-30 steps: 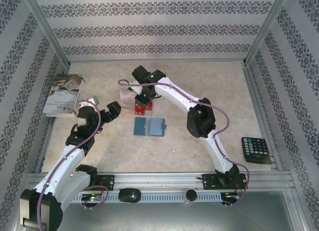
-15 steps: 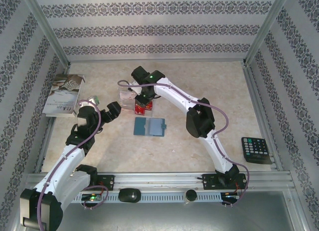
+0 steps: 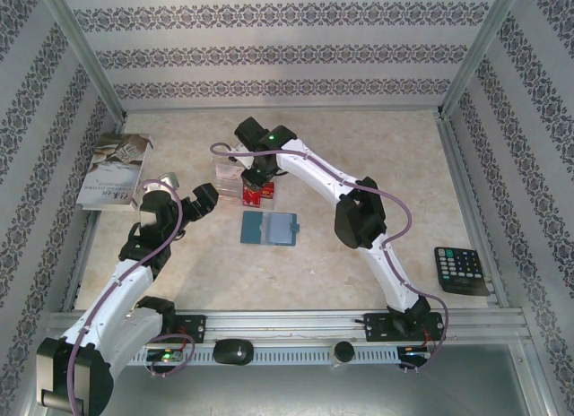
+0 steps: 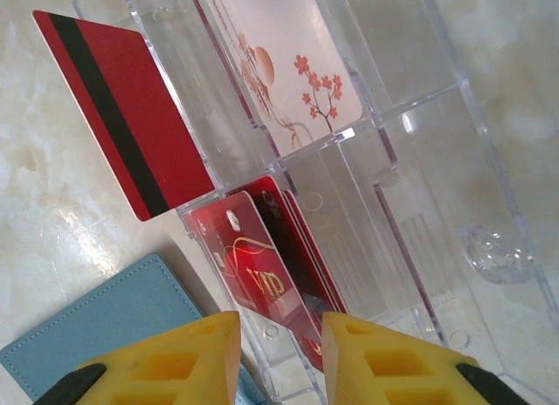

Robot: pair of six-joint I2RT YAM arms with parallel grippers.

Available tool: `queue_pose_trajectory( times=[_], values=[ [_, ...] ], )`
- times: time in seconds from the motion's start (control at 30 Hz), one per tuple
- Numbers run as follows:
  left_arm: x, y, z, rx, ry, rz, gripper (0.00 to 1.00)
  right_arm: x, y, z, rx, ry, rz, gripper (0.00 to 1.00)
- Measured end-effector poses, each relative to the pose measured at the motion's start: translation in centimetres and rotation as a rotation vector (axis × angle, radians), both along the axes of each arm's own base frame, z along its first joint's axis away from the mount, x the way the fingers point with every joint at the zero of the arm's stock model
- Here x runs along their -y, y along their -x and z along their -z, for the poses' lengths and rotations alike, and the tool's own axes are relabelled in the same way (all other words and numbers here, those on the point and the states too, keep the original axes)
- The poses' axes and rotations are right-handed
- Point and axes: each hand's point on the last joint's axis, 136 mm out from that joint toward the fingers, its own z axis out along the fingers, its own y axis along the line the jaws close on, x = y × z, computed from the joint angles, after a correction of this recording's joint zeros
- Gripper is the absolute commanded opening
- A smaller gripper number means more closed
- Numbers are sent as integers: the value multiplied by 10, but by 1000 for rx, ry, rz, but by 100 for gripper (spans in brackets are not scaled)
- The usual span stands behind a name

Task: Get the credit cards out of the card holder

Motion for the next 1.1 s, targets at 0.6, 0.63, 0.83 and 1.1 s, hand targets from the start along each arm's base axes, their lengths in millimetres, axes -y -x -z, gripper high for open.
queue_pose_trajectory(
  times=[0.6, 0.63, 0.83, 1.1],
  values=[
    [0, 0, 0, 0, 0, 0, 100, -1, 1, 9, -13, 11, -3, 32],
    [0, 0, 0, 0, 0, 0, 100, -2, 2, 9, -13, 11, -5, 32],
    [0, 0, 0, 0, 0, 0, 100, -2, 2, 9, -8, 15, -4, 32],
    [0, 0, 0, 0, 0, 0, 100, -1, 2, 9, -9, 16, -3, 29]
  ],
)
